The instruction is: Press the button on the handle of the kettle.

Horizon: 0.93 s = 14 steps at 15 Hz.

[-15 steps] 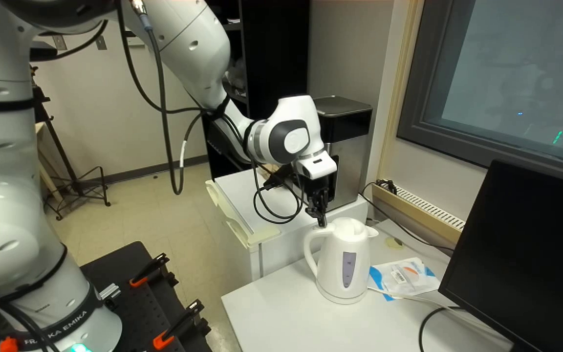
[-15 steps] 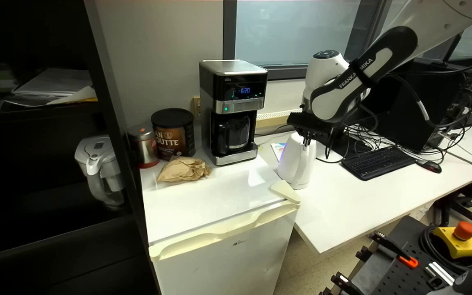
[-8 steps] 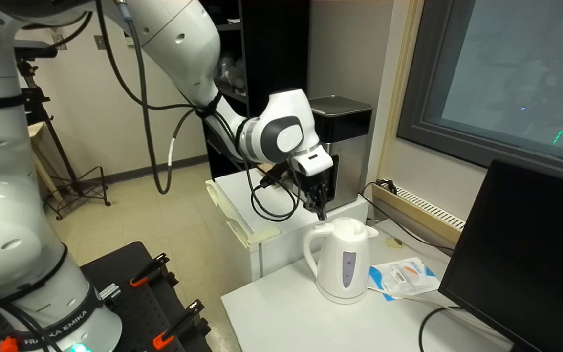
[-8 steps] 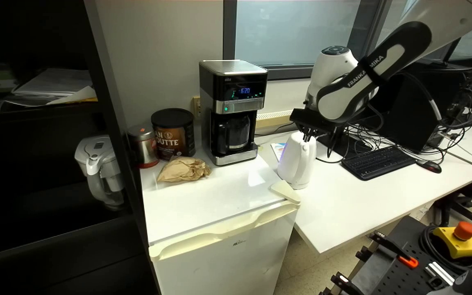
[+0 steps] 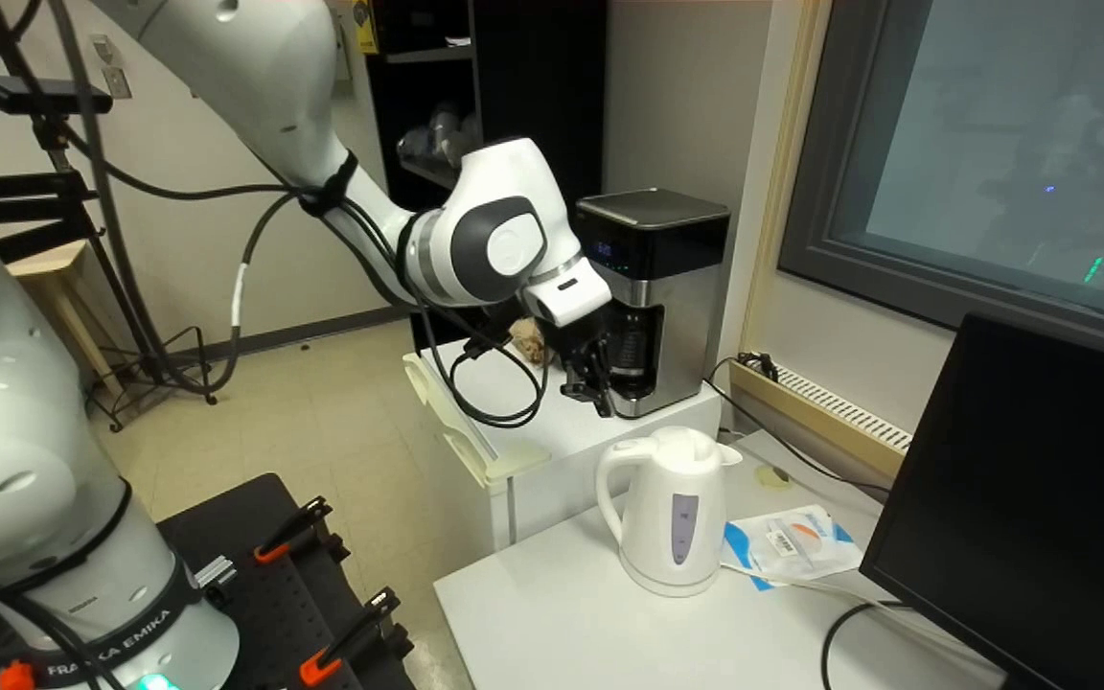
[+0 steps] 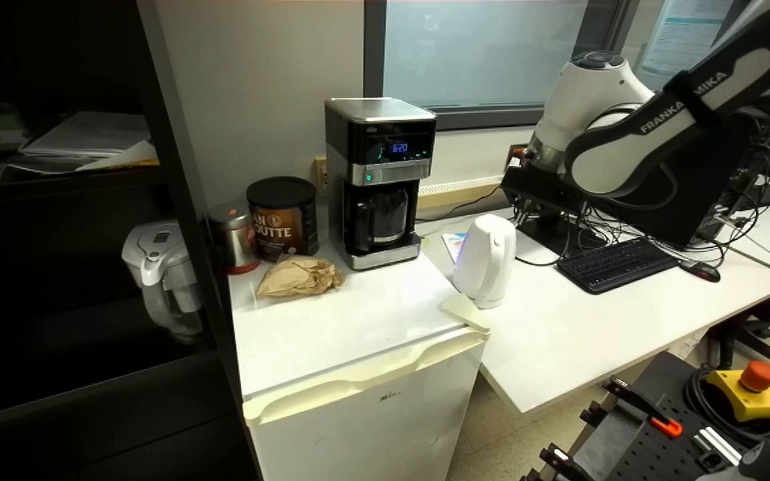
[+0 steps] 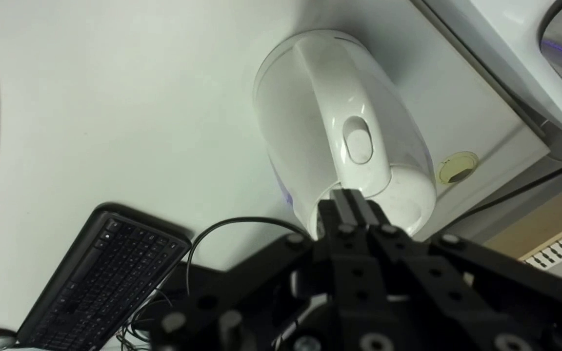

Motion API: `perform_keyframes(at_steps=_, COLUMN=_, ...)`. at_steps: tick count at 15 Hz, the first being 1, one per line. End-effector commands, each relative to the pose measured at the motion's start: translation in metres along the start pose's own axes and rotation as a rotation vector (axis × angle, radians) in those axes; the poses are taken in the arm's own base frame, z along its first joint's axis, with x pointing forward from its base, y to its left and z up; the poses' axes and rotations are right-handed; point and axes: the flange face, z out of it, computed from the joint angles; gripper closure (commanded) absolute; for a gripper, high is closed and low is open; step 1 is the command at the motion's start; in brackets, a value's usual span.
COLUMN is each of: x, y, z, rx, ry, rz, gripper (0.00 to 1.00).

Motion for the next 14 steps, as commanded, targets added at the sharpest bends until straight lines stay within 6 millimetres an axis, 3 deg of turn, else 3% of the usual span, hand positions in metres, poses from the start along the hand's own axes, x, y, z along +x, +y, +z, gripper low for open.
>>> perform_keyframes(at_steps=1, x=-0.011, y=0.023, z=-0.028, rx=0.042, ry=0.040, rz=0.017, gripper=1.00)
perform_keyframes(at_steps=7, x=-0.022, y=0.037, z=-0.047, rx=0.061, ry=0.058, rz=0.021, gripper=0.99)
perform_keyframes(at_steps=14, x=-0.032, y=0.045, z=-0.054, rx=0.083, ry=0.061, rz=0.018, gripper=0.99)
